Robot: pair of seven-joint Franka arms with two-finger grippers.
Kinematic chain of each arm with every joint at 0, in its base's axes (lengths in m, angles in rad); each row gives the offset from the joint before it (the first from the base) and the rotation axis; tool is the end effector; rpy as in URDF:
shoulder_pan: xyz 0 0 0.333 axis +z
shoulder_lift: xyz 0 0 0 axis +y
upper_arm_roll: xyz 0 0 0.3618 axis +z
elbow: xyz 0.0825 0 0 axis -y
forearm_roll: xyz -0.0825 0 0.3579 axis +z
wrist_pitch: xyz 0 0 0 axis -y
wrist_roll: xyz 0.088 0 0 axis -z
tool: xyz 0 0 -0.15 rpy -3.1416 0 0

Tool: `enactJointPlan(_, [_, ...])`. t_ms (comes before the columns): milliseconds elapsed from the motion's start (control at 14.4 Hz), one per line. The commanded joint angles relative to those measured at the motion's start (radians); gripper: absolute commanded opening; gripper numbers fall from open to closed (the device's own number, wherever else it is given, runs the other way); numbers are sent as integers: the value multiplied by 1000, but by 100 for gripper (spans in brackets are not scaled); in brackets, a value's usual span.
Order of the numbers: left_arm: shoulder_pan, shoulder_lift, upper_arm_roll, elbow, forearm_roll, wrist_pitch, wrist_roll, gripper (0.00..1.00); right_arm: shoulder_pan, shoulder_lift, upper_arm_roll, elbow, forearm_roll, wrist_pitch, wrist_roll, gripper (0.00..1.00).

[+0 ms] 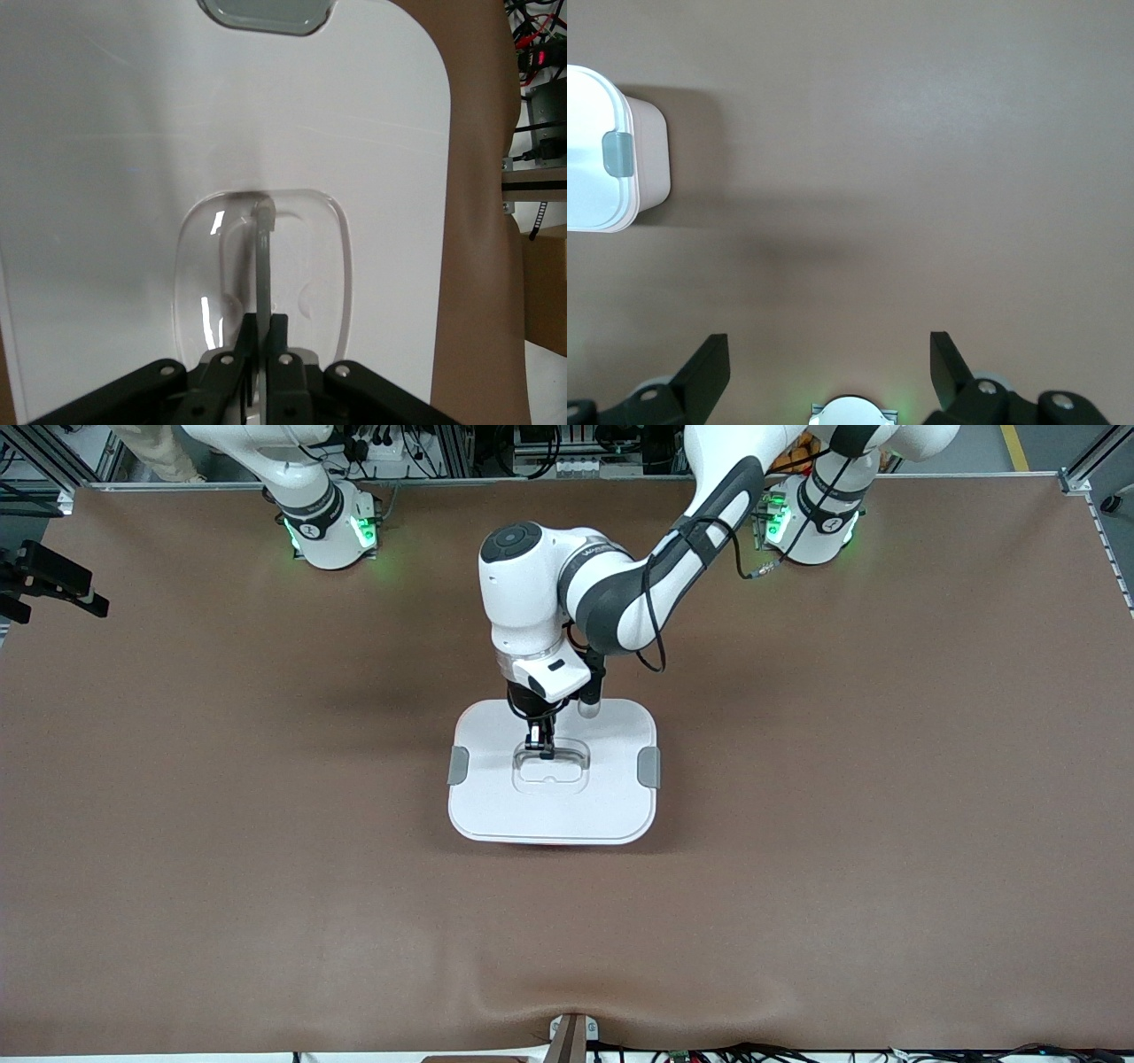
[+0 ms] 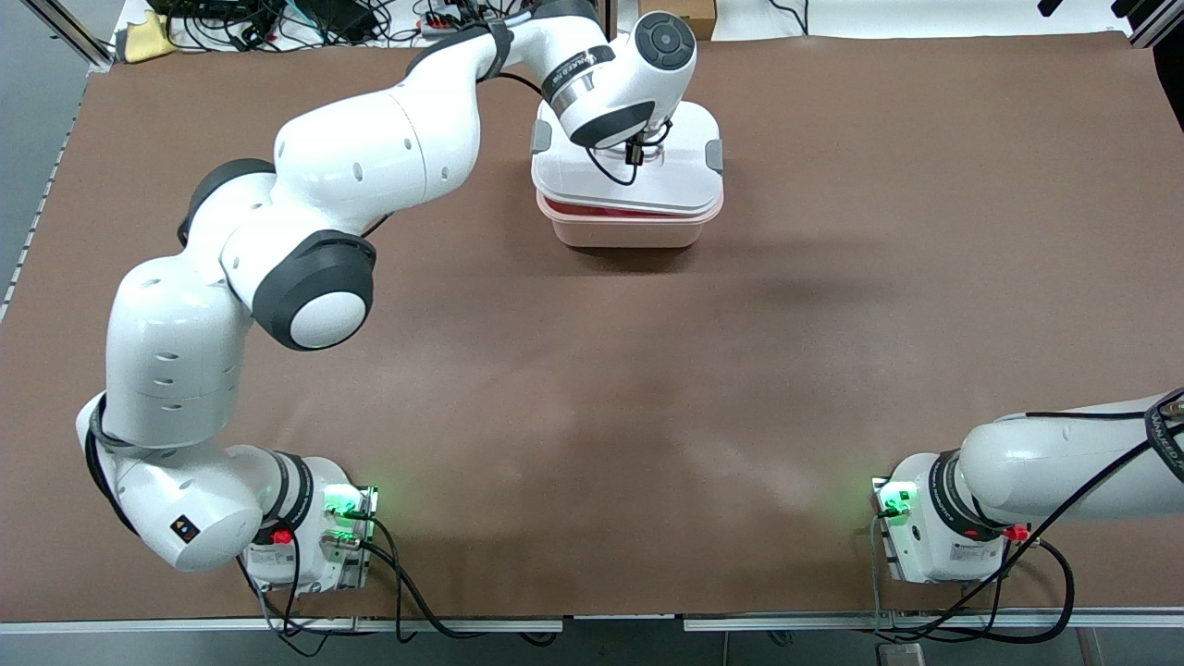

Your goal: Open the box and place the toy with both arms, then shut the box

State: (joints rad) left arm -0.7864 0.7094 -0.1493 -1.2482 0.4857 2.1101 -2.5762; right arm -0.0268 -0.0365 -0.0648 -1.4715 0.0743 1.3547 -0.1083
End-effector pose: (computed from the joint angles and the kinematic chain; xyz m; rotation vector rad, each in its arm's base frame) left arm 0.5146 -0.5798 0.3695 2.1473 1.9335 0.4480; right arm 0.4873 -0.0332 0.6716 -3.0561 -0.0456 0.1107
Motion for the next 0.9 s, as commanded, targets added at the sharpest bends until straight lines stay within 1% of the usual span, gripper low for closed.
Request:
enactJointPlan(0, [-7, -11, -1, 7, -15, -24, -1, 0, -2, 9, 0, 25, -4, -17, -8, 100])
enactJointPlan(487, [-8, -11, 1, 7, -38, -25, -5, 0, -1, 10, 0, 25, -4, -17, -8, 100])
enactJointPlan(834, [-5, -19, 1, 7, -47, -55, -15, 0, 1, 10, 0, 25, -4, -17, -8, 100])
